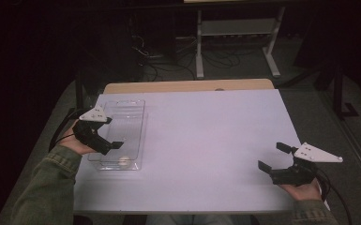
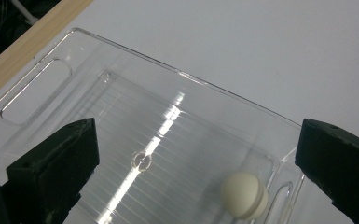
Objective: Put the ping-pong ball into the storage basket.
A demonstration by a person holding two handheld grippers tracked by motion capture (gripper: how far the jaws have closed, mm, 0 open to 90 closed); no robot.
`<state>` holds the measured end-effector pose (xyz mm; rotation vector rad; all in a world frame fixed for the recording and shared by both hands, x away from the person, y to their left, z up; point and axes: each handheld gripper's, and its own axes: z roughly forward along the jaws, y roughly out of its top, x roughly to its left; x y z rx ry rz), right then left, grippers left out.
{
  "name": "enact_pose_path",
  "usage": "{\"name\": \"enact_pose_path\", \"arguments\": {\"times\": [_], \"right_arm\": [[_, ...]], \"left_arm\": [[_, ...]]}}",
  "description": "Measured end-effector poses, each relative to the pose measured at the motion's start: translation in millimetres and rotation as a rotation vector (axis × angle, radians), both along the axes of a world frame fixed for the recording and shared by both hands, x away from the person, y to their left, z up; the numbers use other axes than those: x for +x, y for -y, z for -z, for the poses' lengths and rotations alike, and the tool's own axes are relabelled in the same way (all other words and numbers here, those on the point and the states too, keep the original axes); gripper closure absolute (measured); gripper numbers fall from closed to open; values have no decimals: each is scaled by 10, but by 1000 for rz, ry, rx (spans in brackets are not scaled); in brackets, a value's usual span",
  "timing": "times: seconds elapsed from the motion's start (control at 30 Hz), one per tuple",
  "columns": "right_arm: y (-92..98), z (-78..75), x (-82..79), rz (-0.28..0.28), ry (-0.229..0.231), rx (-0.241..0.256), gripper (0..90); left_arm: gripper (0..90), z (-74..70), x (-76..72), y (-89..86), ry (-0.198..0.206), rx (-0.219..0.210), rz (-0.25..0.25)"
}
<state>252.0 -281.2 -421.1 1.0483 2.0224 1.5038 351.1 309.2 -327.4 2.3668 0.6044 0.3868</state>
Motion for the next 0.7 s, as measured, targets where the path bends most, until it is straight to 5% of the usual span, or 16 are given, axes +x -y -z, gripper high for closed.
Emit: {"name": "enact_pose_path", "arguments": {"times": [0.17,0.27,0.7], "right_arm": [[-2,-9,-4,5,9,-8,0],[-4,-9,-3,5,10,-10,0],[7,-16,1,7,19,-8,0]], "left_arm": [[0,17,-32,-46,21,-35,-23],[0,31,-72,-101,31,-100,-43],[0,135,-202,-201,65,-156,-102]]}}
